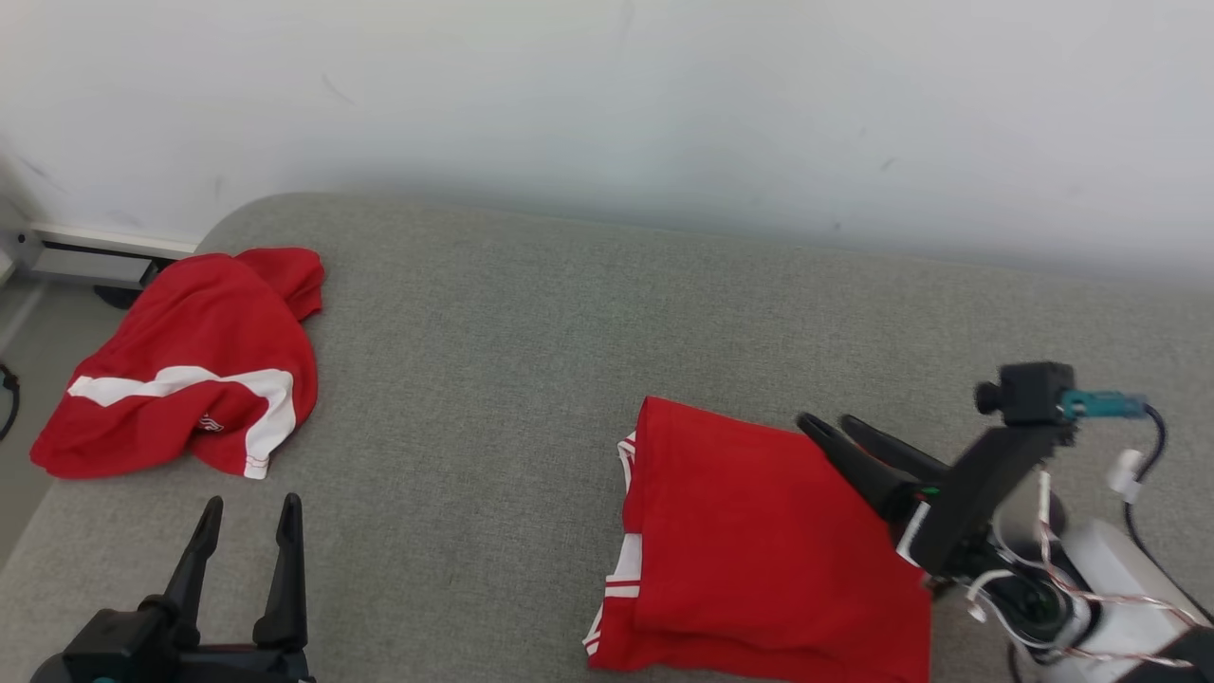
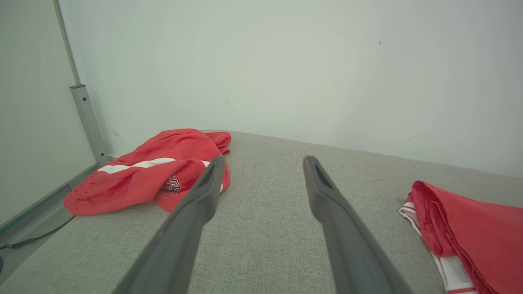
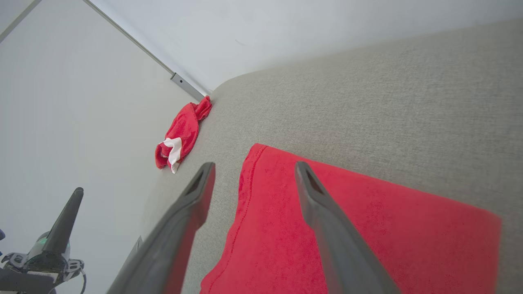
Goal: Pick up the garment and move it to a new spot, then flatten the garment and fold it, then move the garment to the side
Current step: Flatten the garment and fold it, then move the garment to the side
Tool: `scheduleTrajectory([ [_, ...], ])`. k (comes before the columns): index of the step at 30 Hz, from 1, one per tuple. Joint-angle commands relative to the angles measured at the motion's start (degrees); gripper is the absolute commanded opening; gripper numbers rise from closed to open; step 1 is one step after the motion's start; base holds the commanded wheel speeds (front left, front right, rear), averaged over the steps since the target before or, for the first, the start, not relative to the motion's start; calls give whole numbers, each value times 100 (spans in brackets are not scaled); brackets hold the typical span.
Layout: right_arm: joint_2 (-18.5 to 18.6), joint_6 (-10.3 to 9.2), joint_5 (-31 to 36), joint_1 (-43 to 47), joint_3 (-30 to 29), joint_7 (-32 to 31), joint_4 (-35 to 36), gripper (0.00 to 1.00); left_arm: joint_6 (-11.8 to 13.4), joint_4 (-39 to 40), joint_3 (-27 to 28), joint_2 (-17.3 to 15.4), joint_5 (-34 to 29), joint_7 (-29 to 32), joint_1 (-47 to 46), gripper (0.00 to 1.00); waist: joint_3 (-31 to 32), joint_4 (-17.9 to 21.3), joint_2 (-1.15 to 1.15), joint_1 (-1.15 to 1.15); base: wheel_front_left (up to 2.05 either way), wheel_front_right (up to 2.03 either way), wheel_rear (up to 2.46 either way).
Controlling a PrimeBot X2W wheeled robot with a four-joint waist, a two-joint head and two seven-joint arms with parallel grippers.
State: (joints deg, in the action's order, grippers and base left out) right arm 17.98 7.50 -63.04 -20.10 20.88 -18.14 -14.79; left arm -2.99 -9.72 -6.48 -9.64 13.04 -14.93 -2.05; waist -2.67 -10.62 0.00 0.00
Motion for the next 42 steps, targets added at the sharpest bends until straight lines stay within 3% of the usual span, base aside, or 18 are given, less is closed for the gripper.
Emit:
scheduleTrajectory([
  [1,128,-3,87,100,-47,64,34,100,-1,22,35,-44,-25,-32,32,100,11,27,0,0,0,0,0],
  [9,643,-3,614,641,-344,122,169,100,32,112,91,-56,-41,-32,143,100,32,160,0,0,0,0,0],
  [14,632,-3,1070,820,-606,-147,-106,100,72,162,81,-26,-81,-32,143,100,6,195,0,0,0,0,0],
  [28,-238,-3,1771,573,-1194,-1042,-1076,100,100,187,49,-52,-79,-32,77,100,-35,170,0,0,0,0,0],
  [42,-679,-3,1957,312,-1415,-1510,-1829,100,117,194,44,-16,-42,-33,44,100,-71,105,0,0,0,0,0],
])
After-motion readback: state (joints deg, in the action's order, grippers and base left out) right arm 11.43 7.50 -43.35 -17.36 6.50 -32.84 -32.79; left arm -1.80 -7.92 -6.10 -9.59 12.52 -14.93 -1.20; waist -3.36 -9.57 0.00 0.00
